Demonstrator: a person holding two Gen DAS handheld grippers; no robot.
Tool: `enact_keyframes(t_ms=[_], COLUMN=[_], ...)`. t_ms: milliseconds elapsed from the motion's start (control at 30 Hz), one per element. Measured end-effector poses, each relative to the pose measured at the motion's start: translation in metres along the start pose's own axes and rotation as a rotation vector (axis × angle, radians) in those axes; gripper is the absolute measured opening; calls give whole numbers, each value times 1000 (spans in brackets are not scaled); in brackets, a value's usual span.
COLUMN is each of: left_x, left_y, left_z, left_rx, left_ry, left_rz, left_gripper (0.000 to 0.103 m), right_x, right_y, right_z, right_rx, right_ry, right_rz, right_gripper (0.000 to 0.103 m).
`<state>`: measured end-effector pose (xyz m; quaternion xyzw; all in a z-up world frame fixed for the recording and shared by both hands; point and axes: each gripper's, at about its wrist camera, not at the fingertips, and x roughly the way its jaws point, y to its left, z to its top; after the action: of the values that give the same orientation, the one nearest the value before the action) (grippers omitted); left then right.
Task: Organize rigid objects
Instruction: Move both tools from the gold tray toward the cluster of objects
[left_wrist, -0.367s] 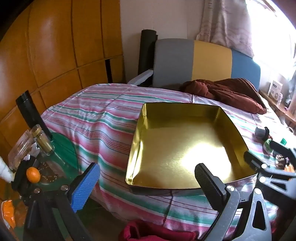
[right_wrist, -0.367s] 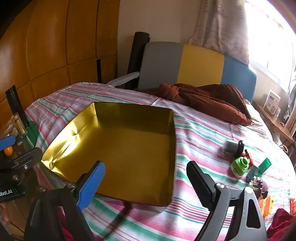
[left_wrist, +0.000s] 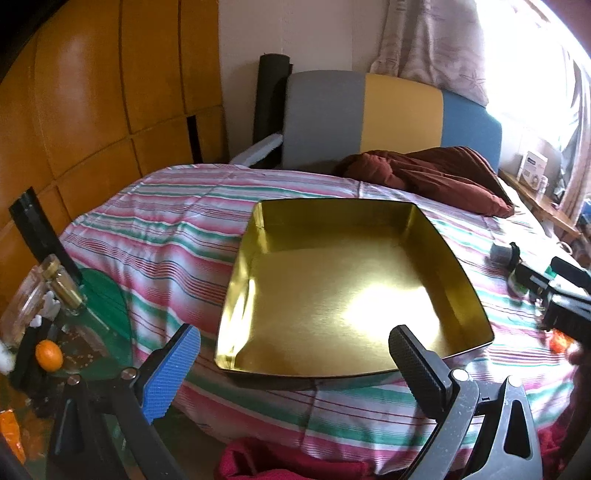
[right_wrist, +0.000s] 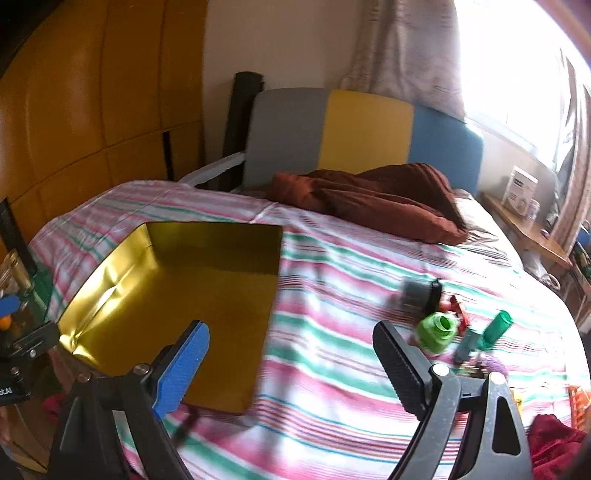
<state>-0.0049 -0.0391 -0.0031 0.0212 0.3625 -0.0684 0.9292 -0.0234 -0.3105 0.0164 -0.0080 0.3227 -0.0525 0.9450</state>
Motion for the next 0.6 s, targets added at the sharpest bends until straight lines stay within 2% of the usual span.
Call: enact_keyframes(t_ms=[100,167,200,300,433,600], left_x=[0,-1,-2,-2,4,6], left_y=[-7,-11,-14,-19,-29,-44], left_z=[1,2,2,4,6,8], left_rx=[23,40,45,59,79,89], left_ry=[-12,-25,-32,-28,4,25], left_rz=[-8,-15,-34,-68,-122,-233], left_gripper=[103,103,103,103,103,103], right_x=[-7,-10,-10,-19,-17,-16], right_y=[-35,-66,-73,-124,-188,-248], right_z=[7,10,11,10,-10,-34], right_rx=[46,131,160,268,445,601], right_ry=[-11,-9,26,20,-23,-19], right_rz=[-38,-38,-42,-85,-77,-56], right_gripper=[92,93,94,97,97,97])
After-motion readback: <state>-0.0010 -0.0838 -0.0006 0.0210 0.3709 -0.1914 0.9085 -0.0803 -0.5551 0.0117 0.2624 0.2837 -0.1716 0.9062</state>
